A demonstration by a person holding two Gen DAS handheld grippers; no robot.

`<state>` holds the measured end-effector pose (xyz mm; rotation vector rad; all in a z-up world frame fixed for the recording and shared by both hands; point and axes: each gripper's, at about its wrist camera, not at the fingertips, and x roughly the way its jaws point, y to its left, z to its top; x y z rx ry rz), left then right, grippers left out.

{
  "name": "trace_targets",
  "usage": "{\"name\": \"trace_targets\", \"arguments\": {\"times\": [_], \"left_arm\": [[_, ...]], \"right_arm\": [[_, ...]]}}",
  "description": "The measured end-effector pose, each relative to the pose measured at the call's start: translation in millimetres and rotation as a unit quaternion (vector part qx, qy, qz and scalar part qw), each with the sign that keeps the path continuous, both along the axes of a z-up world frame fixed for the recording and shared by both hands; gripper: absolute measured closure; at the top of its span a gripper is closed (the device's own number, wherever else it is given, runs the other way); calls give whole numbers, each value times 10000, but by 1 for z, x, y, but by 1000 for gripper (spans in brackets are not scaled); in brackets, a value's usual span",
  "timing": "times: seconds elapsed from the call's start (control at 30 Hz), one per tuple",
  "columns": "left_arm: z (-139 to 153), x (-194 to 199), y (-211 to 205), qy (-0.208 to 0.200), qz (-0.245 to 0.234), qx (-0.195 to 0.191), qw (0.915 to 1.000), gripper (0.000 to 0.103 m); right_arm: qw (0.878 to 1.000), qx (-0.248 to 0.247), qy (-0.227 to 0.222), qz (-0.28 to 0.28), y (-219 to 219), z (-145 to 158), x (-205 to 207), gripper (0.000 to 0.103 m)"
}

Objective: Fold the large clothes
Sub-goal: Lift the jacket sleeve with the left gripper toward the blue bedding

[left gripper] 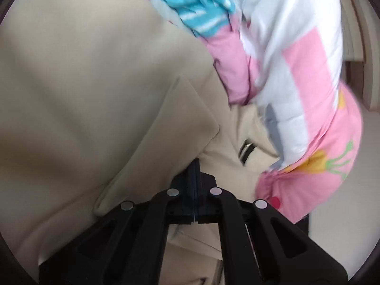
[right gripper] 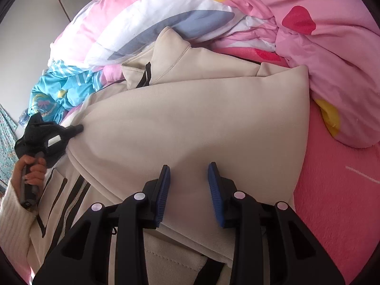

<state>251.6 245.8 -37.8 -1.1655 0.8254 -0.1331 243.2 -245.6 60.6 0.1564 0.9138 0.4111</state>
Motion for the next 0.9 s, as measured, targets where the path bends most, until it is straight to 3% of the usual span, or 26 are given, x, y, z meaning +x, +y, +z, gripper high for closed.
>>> {"name": "trace_targets", "arguments": {"times": [0.07,0.1,0.2,0.27,0.37,0.5,0.57,0.73,0.87,0.9], "left_arm": [[17,-22,3,33,109,356,9993,98],[25,-34,8,161,212,602,9978,86],[47,-77,45,165,660,660,9955,83],[60,-103,78,198,1095,850,9902,79],[81,-168,148,367,1927,1601,9674,66],[82,-252,249,664,2738,2296,9316,63],[71,-277,285,663,2984,2141,9277,60],[31,-300,337,256,3361,1219,9336,59],[22,-281,353,-421,3532,1136,9277,59],[20,-274,357,-432,3582,1145,9256,65]], "right_arm": [[10000,5,1,3,0,0,0,70],[10000,14,-8,11,0,0,0,68],[9995,162,-91,241,2,1,-1,51],[9995,-63,-159,249,9,1,-2,51],[9981,-458,-319,259,21,2,-6,50],[9972,-551,-411,294,24,-1,-5,49],[9965,-631,-465,298,25,-3,-6,49],[9959,-688,-505,289,26,-4,-7,49],[9946,-827,-559,271,30,-2,-9,49],[9940,-891,-572,265,32,-1,-10,49]]}}
